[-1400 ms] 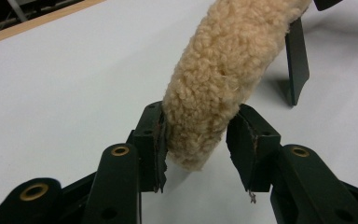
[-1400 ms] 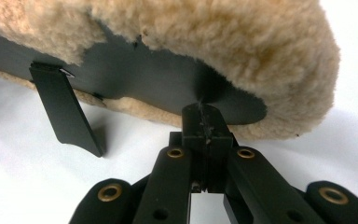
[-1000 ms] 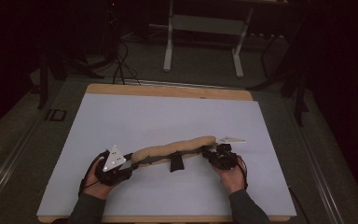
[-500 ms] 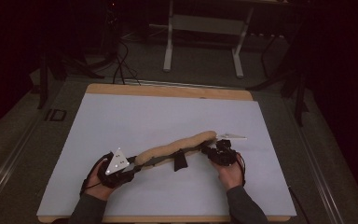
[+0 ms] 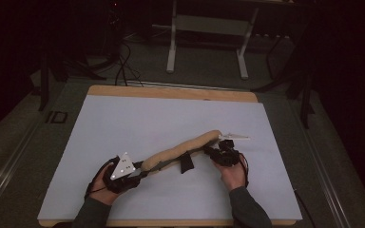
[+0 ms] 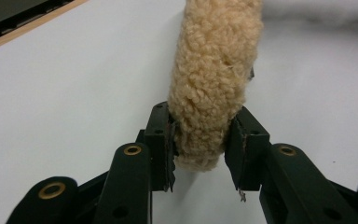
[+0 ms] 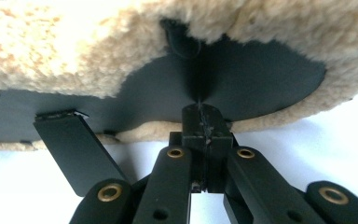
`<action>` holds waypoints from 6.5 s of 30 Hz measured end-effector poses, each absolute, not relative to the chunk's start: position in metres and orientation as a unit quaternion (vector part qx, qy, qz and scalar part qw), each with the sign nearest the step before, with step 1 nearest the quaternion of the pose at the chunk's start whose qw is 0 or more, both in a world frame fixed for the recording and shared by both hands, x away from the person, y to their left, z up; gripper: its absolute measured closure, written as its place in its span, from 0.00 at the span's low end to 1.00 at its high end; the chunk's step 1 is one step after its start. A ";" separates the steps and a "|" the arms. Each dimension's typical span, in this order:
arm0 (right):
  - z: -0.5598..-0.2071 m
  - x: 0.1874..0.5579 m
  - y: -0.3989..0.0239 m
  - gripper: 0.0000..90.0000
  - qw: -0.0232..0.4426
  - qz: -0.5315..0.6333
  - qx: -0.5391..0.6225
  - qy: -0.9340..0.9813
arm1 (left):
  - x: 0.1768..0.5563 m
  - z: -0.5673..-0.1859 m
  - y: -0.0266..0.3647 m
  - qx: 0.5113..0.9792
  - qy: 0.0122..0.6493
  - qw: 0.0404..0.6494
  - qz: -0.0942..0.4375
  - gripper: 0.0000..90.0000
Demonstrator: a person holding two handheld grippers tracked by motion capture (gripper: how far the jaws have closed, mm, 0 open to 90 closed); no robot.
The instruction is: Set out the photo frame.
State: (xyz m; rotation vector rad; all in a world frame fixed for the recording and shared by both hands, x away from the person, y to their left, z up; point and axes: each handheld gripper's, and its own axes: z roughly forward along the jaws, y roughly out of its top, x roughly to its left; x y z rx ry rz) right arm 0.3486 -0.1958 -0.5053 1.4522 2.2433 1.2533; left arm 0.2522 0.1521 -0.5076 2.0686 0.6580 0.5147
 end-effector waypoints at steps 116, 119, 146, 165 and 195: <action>-0.495 0.323 -0.118 1.00 0.060 0.420 0.368 0.827 | 0.244 -0.517 0.077 0.839 0.226 0.468 0.159 0.73; -0.495 0.323 -0.119 1.00 0.057 0.419 0.362 0.831 | 0.244 -0.517 0.075 0.837 0.230 0.470 0.161 0.73; -0.492 0.318 -0.142 1.00 0.044 0.417 0.339 0.842 | 0.247 -0.518 0.054 0.825 0.244 0.485 0.159 0.73; -0.491 0.301 -0.151 0.83 0.046 0.405 0.332 0.850 | 0.245 -0.513 0.075 0.846 0.239 0.461 0.119 0.54; -0.465 0.297 -0.181 0.45 0.009 0.501 0.370 0.782 | 0.259 -0.504 0.124 0.818 0.316 0.451 0.164 0.54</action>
